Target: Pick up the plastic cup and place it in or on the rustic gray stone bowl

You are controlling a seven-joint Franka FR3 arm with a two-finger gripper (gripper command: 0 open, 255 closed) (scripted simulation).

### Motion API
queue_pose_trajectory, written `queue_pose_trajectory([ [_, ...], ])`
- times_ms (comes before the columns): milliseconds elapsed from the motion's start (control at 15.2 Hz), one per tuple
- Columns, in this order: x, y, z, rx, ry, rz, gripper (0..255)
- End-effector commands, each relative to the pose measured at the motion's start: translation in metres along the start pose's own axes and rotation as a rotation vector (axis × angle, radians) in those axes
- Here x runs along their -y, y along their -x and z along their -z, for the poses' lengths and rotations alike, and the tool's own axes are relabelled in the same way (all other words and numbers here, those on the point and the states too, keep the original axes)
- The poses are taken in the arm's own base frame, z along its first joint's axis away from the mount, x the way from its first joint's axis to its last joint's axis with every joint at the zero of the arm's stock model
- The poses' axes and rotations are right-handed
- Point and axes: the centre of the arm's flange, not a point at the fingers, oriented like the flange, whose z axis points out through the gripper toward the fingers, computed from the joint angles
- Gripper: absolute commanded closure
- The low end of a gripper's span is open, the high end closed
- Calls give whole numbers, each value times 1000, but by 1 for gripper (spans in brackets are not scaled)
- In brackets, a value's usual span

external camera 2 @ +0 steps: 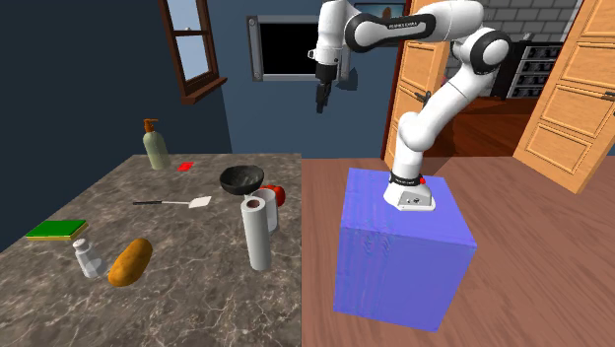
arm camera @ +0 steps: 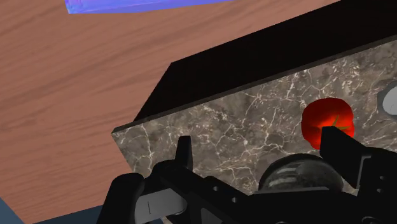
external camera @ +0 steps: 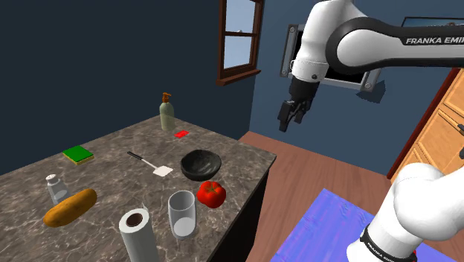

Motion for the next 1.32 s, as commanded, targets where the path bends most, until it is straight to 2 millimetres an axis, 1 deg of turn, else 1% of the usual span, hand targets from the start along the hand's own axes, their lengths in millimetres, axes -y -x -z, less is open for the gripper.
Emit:
queue_pose_trajectory([
  [0, 23, -7, -12, 4, -1, -5, 0],
  [1254, 237, -70, -127, 45, -7, -44, 0],
])
